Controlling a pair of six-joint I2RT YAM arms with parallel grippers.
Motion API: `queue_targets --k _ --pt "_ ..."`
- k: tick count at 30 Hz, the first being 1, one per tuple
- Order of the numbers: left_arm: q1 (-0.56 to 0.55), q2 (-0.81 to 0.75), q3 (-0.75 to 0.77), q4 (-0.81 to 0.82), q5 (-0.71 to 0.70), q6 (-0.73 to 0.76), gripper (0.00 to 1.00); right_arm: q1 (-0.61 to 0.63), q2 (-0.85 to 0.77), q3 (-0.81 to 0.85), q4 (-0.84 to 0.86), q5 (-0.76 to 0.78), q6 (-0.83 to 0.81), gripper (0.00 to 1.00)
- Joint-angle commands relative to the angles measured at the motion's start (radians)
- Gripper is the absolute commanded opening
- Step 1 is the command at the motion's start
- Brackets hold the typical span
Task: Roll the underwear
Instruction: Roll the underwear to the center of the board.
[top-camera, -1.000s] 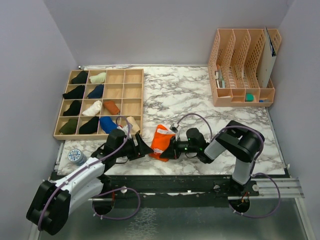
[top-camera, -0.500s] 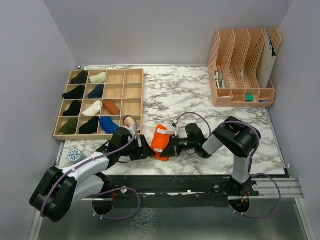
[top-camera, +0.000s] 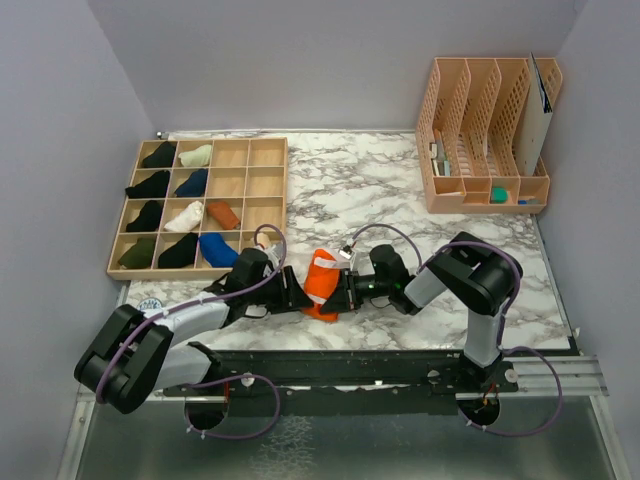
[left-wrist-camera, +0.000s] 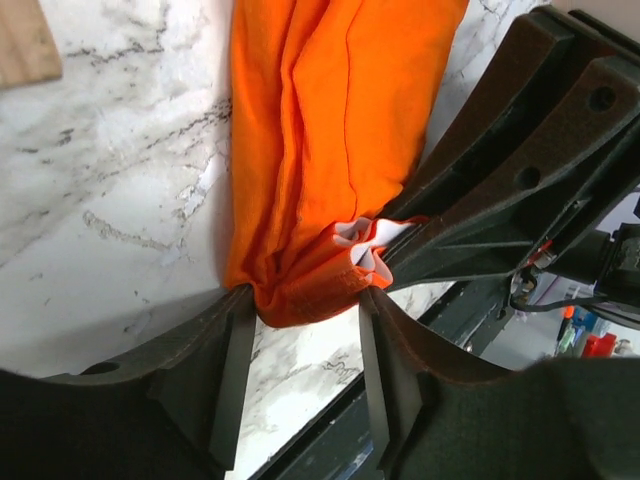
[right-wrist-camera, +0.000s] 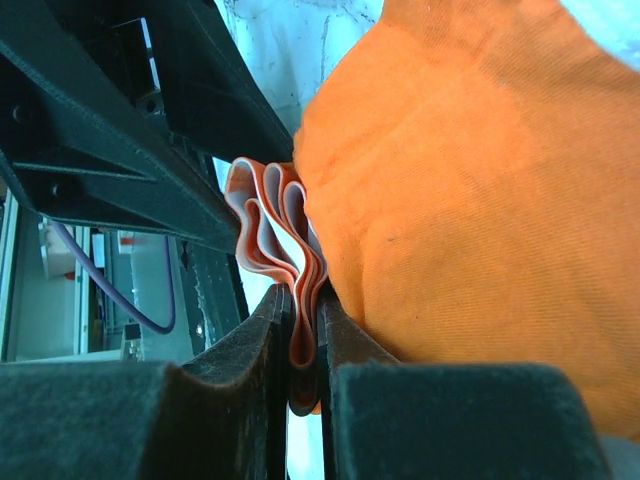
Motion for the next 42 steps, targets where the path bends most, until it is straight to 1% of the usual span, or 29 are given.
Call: queue_targets --k 1,4,6,7,12,16,17,19,25,27,30,33,34,36,37,38,39,41,42 --pt "-0.005 0.074 0.002 -0.050 -0.137 0.028 0.47 -0.004 0.003 -0.028 -0.167 0.045 -0.049 0.18" --pt "-0.005 0.093 0.001 -0.076 -0.181 0.011 0.41 -0.004 -0.038 -0.034 -0.180 0.046 -0.079 0.27" --pt "-0.005 0.095 -0.011 -0.072 -0.199 0.001 0.36 -0.004 -0.069 -0.035 -0.193 0.056 -0.092 0.30" --pt "-0.005 0.096 -0.014 -0.076 -0.207 -0.001 0.36 -0.004 -0.079 -0.034 -0.197 0.054 -0.097 0.31" --pt "-0.005 0.125 -0.007 -0.065 -0.191 0.008 0.36 -0.004 -0.129 -0.016 -0.272 0.052 -0.143 0.39" --pt "-0.007 0.138 0.011 -0.053 -0.157 0.026 0.36 -0.004 -0.218 -0.020 -0.379 0.118 -0.196 0.51" --pt "-0.007 0.139 0.016 -0.056 -0.150 0.032 0.36 -0.004 -0.242 -0.023 -0.408 0.140 -0.211 0.55" --pt "-0.008 0.148 0.024 -0.060 -0.139 0.043 0.36 -0.004 -0.298 -0.024 -0.472 0.183 -0.244 0.62" --pt "-0.019 0.169 0.040 -0.049 -0.106 0.059 0.36 -0.004 -0.438 -0.008 -0.631 0.295 -0.342 0.64" --pt "-0.027 0.174 0.046 -0.046 -0.098 0.062 0.36 -0.004 -0.480 -0.002 -0.675 0.356 -0.363 0.64" --pt "-0.038 0.177 0.058 -0.054 -0.091 0.065 0.36 -0.003 -0.591 -0.027 -0.669 0.450 -0.394 0.64" --pt "-0.045 0.175 0.070 -0.068 -0.086 0.067 0.35 -0.004 -0.762 -0.093 -0.582 0.568 -0.413 0.66" --pt "-0.047 0.175 0.077 -0.077 -0.087 0.070 0.36 -0.003 -0.813 -0.118 -0.551 0.625 -0.396 0.72" --pt "-0.053 0.176 0.096 -0.103 -0.092 0.080 0.36 -0.004 -0.884 -0.152 -0.540 0.712 -0.366 0.97" --pt "-0.056 0.177 0.105 -0.115 -0.093 0.086 0.36 -0.004 -0.900 -0.165 -0.532 0.730 -0.360 0.99" --pt "-0.058 0.180 0.114 -0.123 -0.094 0.091 0.36 -0.004 -0.898 -0.170 -0.525 0.725 -0.377 1.00" --pt "-0.060 0.181 0.119 -0.128 -0.095 0.094 0.36 -0.004 -0.881 -0.163 -0.526 0.696 -0.409 1.00" --pt "-0.062 0.187 0.132 -0.136 -0.091 0.097 0.36 -0.003 -0.834 -0.115 -0.584 0.607 -0.527 1.00" --pt "-0.062 0.191 0.138 -0.139 -0.086 0.099 0.36 -0.001 -0.824 -0.108 -0.585 0.572 -0.571 1.00"
